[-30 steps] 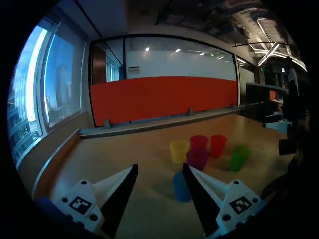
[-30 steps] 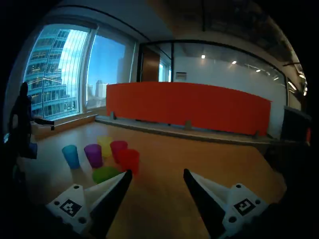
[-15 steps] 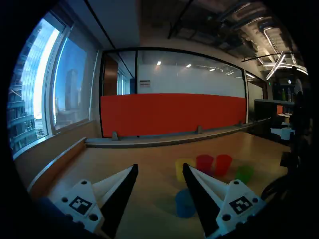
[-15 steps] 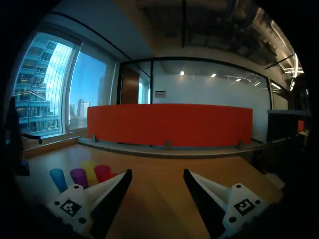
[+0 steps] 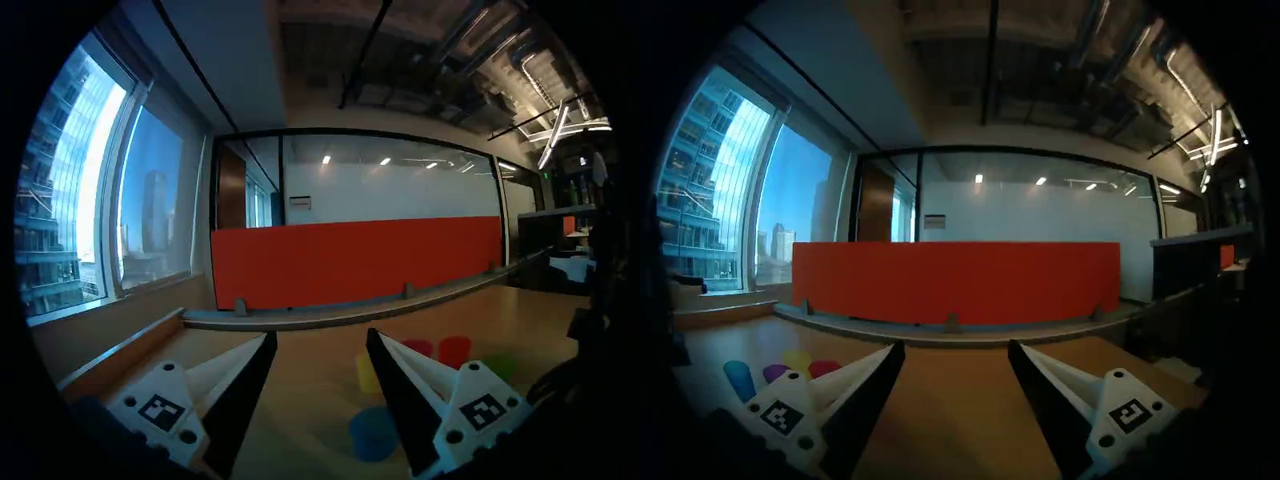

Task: Pour water

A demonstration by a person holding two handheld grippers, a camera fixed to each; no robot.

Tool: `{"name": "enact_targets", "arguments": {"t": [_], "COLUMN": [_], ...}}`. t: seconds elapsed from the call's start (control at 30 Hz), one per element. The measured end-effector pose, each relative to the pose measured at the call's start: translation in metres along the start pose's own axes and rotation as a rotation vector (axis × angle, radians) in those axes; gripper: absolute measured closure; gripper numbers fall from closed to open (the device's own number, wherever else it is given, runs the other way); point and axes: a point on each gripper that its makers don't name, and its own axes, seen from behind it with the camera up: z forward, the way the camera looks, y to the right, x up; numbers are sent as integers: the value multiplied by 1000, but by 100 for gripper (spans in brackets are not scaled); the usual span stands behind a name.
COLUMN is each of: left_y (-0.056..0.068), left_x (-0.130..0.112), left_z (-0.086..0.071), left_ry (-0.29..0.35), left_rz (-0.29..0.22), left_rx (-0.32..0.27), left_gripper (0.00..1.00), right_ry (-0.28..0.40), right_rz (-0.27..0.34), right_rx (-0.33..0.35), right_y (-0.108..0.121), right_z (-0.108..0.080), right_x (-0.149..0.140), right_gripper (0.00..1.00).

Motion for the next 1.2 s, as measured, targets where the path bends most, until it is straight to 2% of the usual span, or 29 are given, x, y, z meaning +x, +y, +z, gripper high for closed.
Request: {"name": "enact_targets", "arguments": {"t": [0.27, 0.57, 0.8, 1.2], "left_y": [8, 17, 14, 11], "left_x": [-3, 2, 4, -20], "left_z": [-1, 2, 3, 3], "left_ry": [15, 40, 62, 62], "left_rz": [-10, 10, 20, 4], "left_rx": [6, 15, 47, 92], "left_gripper": [18, 18, 18, 18], "right_ry": [18, 26, 32, 33], "right_rz": [8, 48, 59, 68], "right_rx": [-41, -36, -38, -39], "right_y": [10, 11, 15, 21], "right_z": [-6, -15, -22, -28], "right_x": [-1, 2, 5, 9], "right_gripper": [0, 0, 0, 0]}}
